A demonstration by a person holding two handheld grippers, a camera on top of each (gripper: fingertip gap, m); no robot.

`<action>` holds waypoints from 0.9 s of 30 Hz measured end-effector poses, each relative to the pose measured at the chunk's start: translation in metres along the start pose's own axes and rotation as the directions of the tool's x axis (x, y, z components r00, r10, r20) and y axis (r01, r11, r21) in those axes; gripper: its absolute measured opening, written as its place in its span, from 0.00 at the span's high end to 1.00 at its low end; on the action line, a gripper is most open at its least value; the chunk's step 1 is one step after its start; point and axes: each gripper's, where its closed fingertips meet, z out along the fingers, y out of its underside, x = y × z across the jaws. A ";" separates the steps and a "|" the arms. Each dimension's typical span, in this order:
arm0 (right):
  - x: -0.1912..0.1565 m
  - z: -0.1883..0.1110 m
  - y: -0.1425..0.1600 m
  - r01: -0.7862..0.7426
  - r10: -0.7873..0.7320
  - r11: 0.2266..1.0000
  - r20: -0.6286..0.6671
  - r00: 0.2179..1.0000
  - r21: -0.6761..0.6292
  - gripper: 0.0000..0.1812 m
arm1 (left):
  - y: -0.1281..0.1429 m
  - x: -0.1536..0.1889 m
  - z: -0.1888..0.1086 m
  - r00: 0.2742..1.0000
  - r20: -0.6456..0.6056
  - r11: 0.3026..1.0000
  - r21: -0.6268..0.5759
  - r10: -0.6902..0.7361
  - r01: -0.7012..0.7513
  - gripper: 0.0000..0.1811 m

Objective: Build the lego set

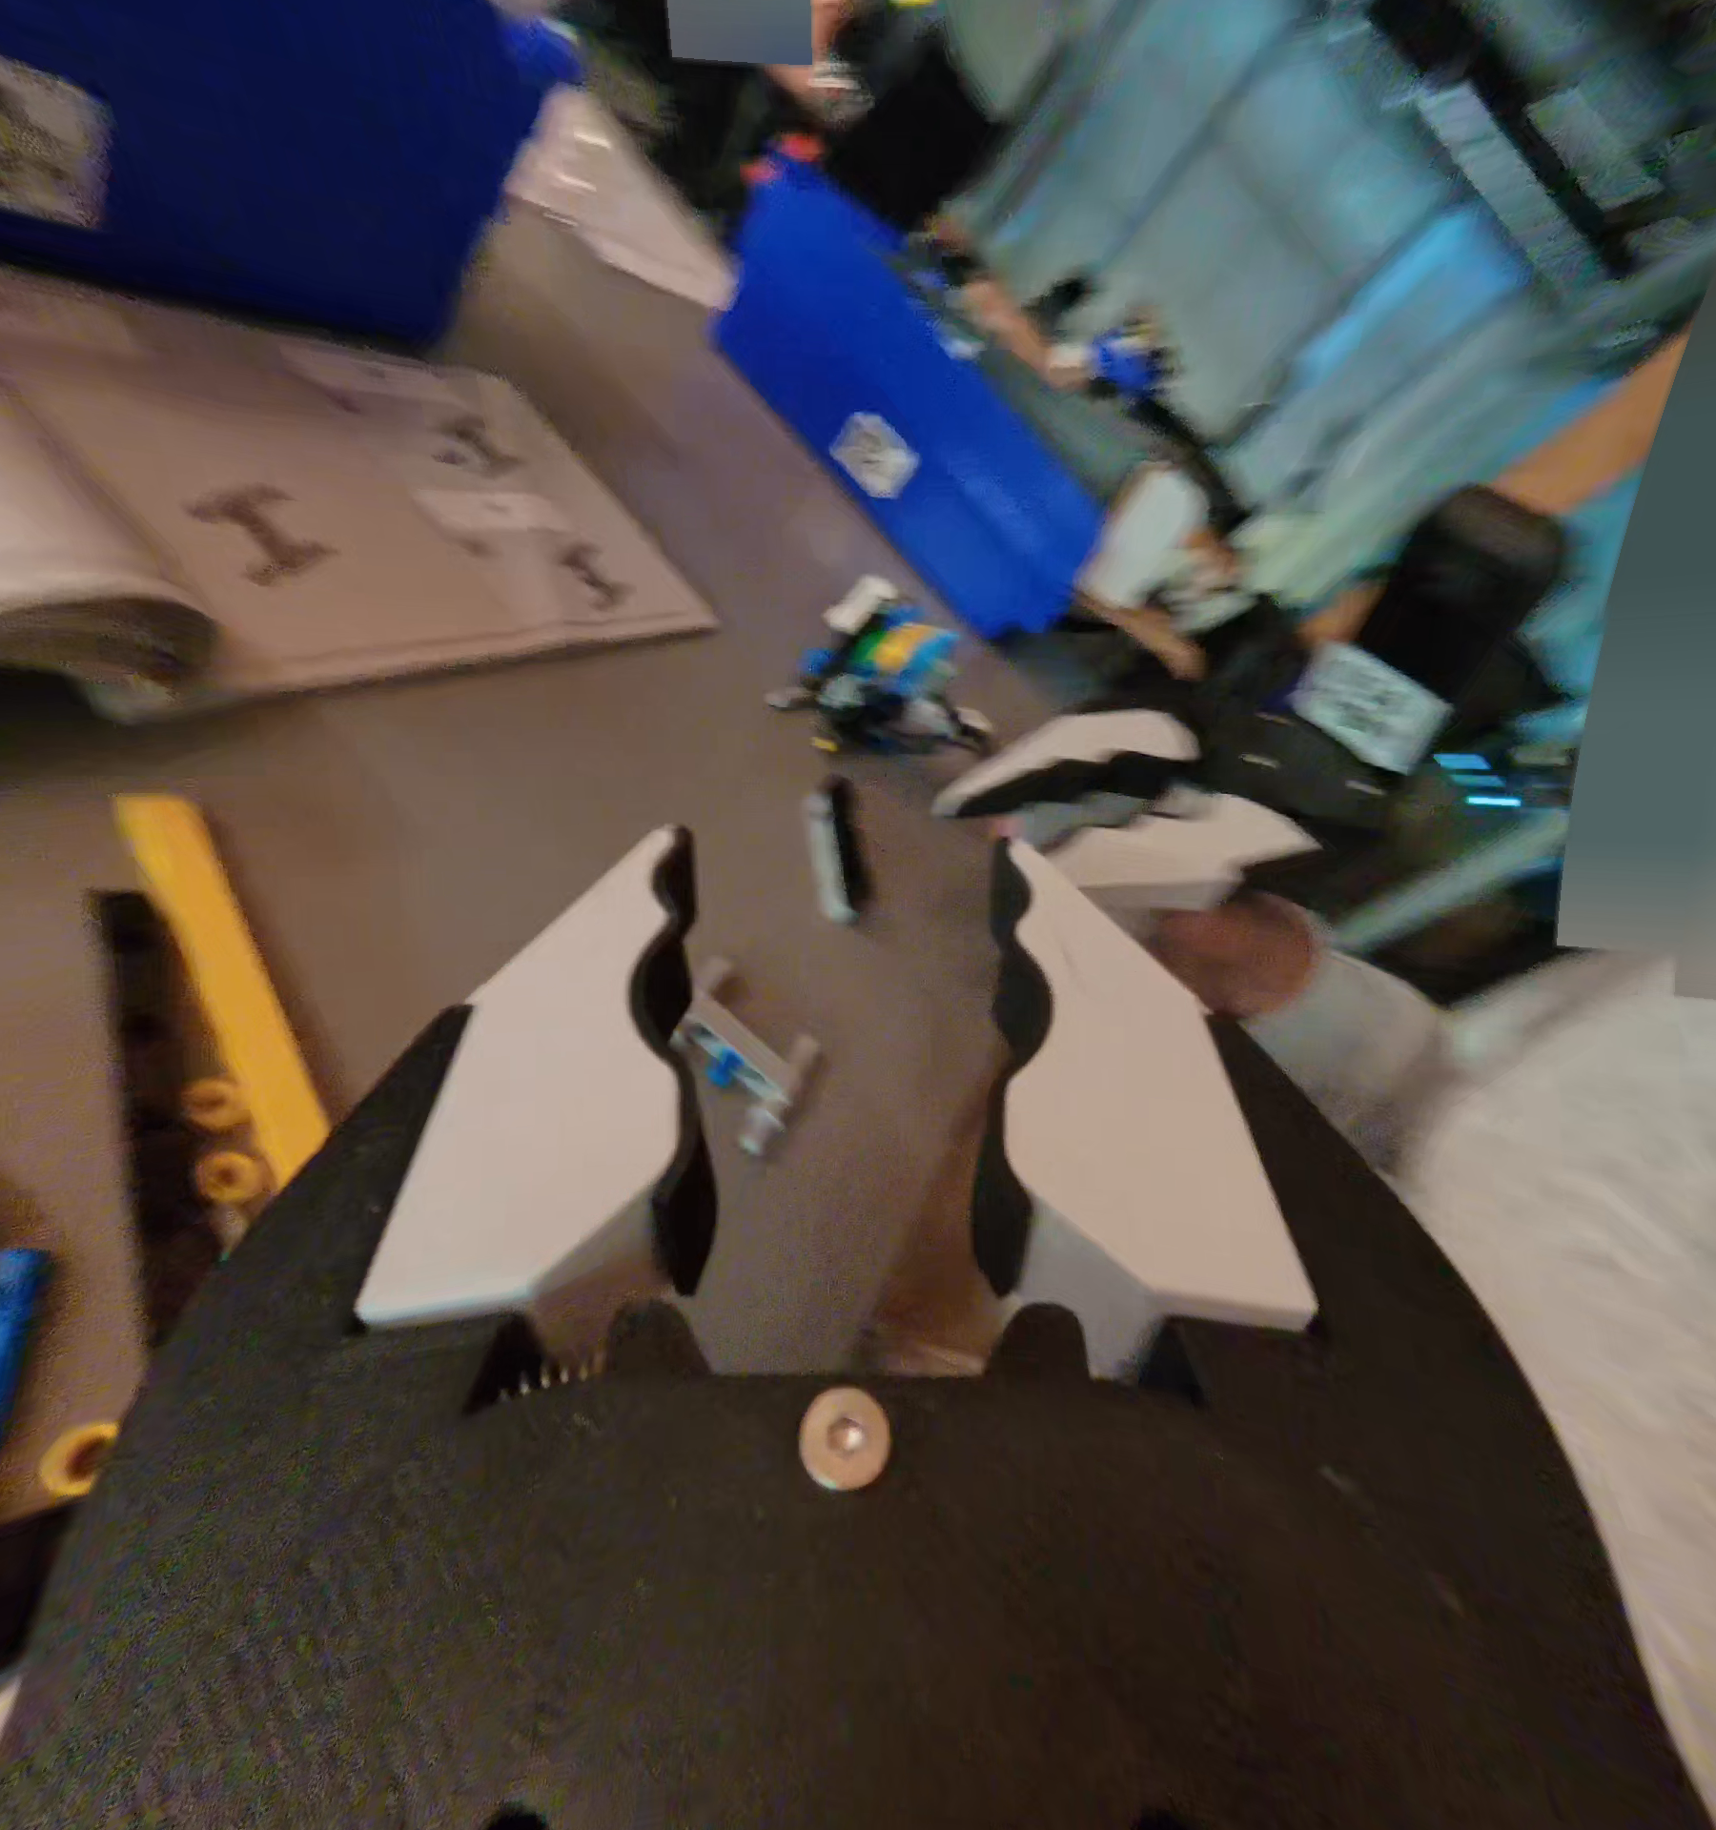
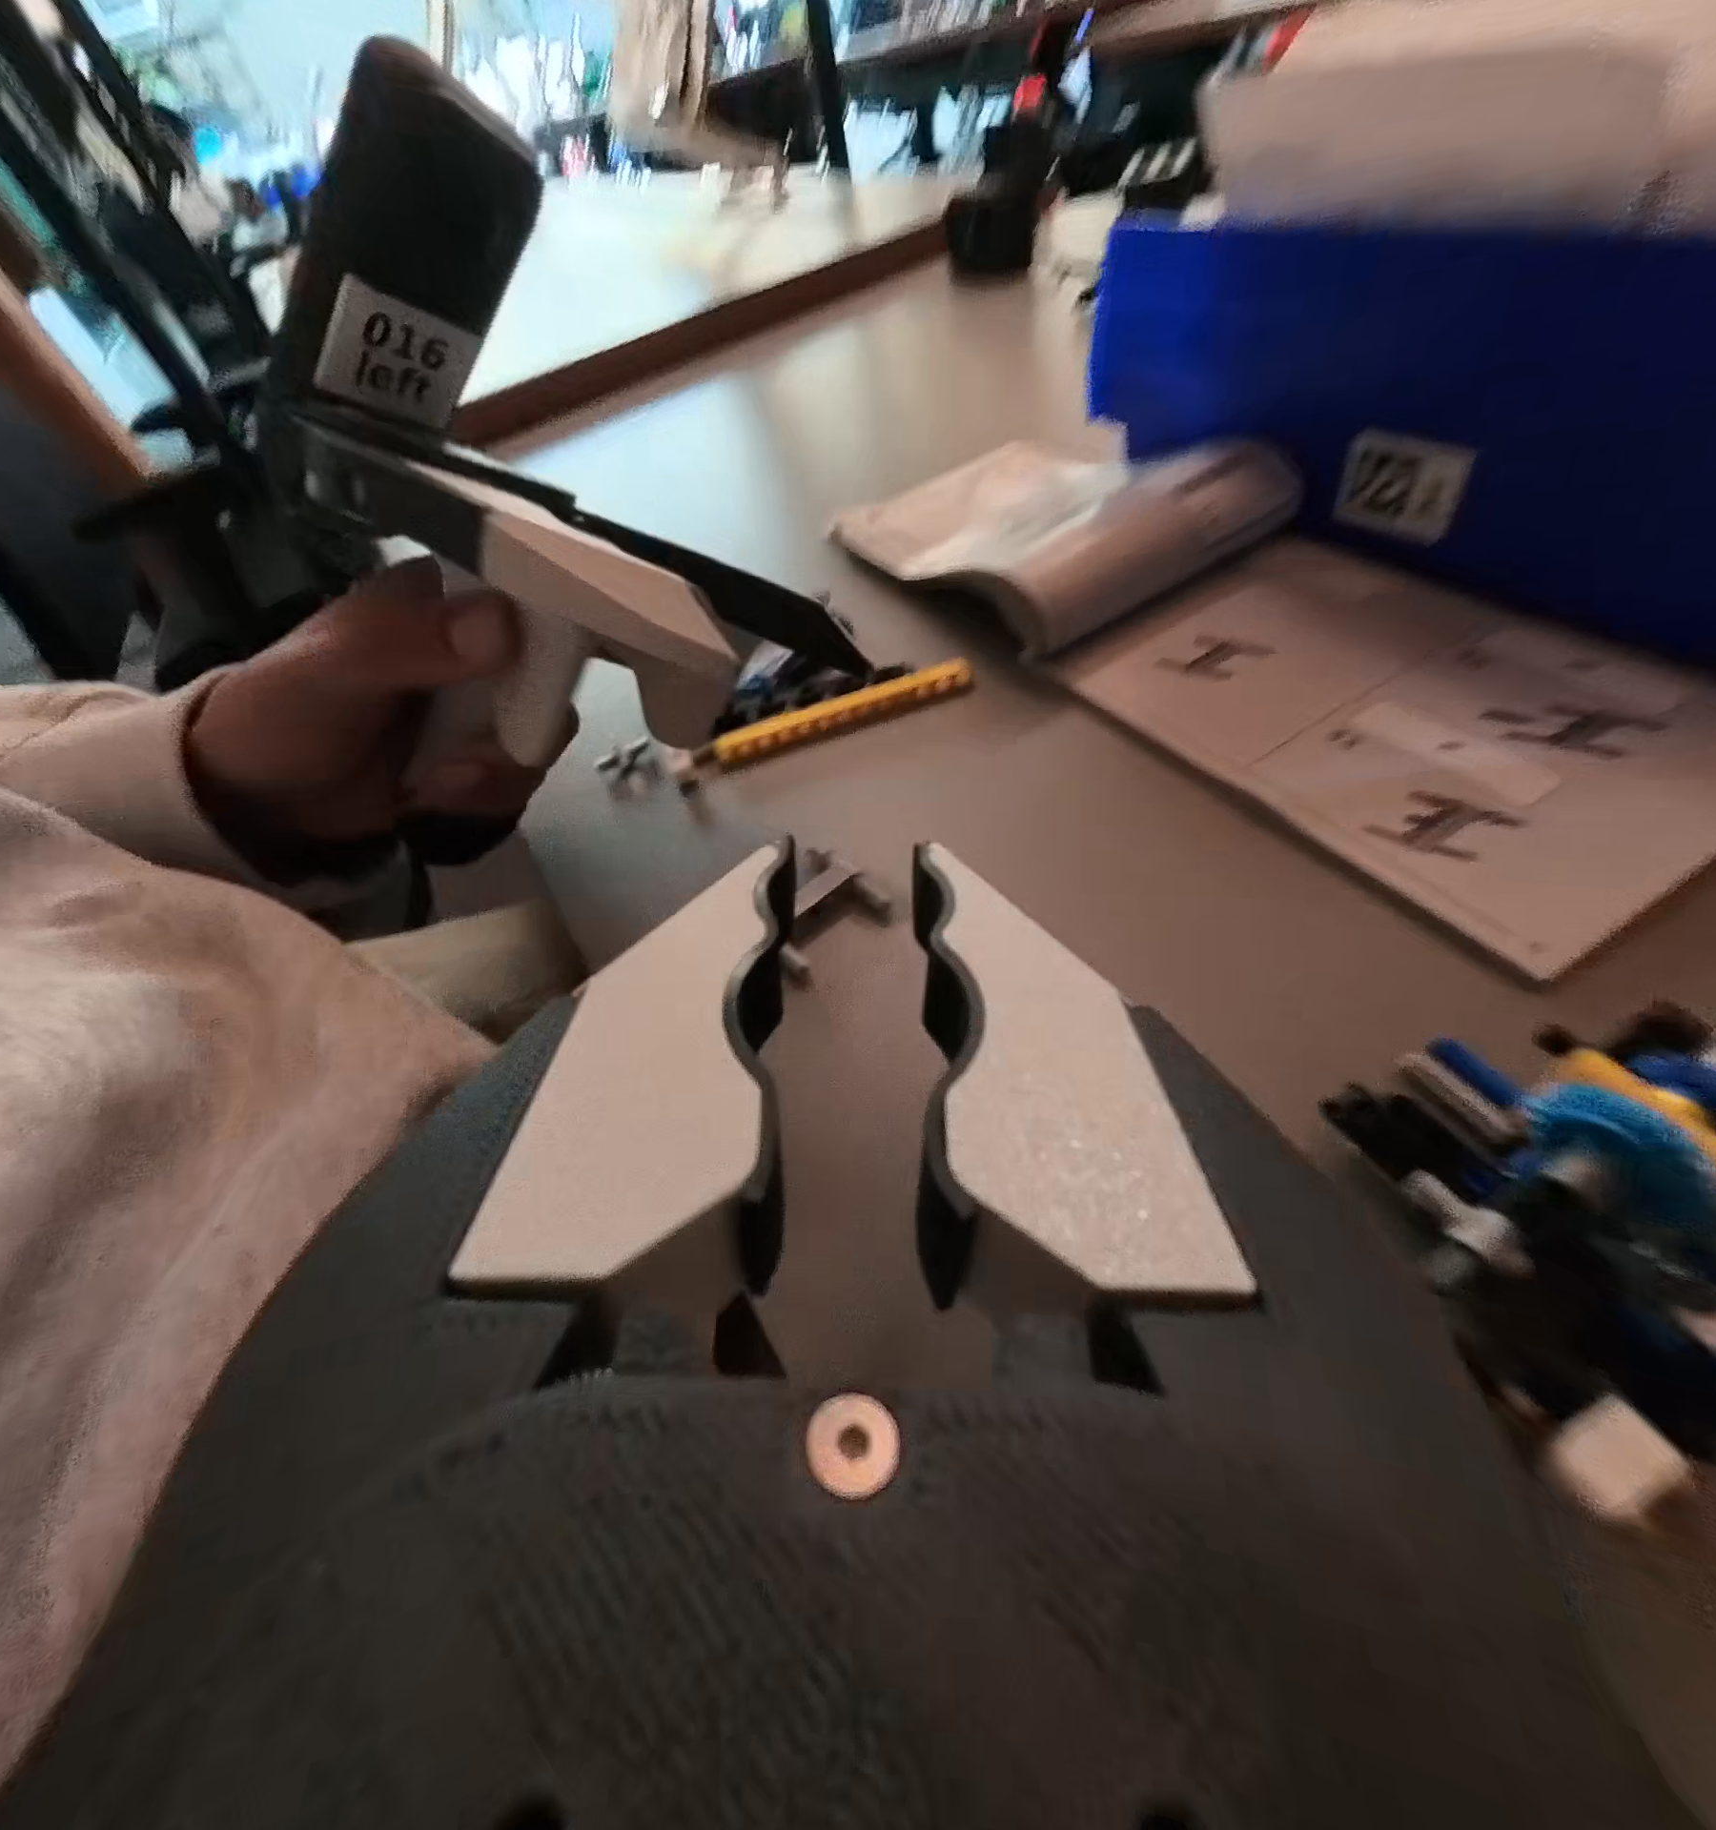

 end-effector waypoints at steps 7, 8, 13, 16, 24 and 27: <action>0.037 -0.039 -0.018 -0.110 0.122 0.976 -0.053 0.991 0.189 0.89 | -0.053 -0.053 0.074 0.795 0.502 0.941 -0.166 0.339 -0.296 0.50; 0.038 -0.044 -0.020 -0.145 0.157 0.965 -0.038 0.987 0.216 0.88 | -0.056 -0.060 0.089 0.789 0.510 0.940 -0.195 0.342 -0.281 0.51; 0.055 -0.067 -0.027 -0.170 0.196 0.944 -0.068 0.978 0.282 0.87 | -0.043 -0.095 0.142 0.822 0.525 0.954 -0.292 0.221 -0.071 0.76; 0.062 -0.076 -0.028 -0.196 0.223 0.933 -0.056 0.973 0.303 0.87 | -0.036 -0.110 0.145 0.773 0.573 0.933 -0.353 0.273 -0.068 0.80; 0.089 -0.095 -0.026 -0.275 0.309 0.897 -0.048 0.950 0.347 0.87 | -0.046 -0.092 0.146 0.772 0.553 0.925 -0.360 0.313 -0.117 0.61; 0.095 -0.102 -0.027 -0.286 0.324 0.885 -0.043 0.945 0.368 0.87 | -0.028 -0.111 0.139 0.717 0.596 0.878 -0.477 0.360 -0.045 0.56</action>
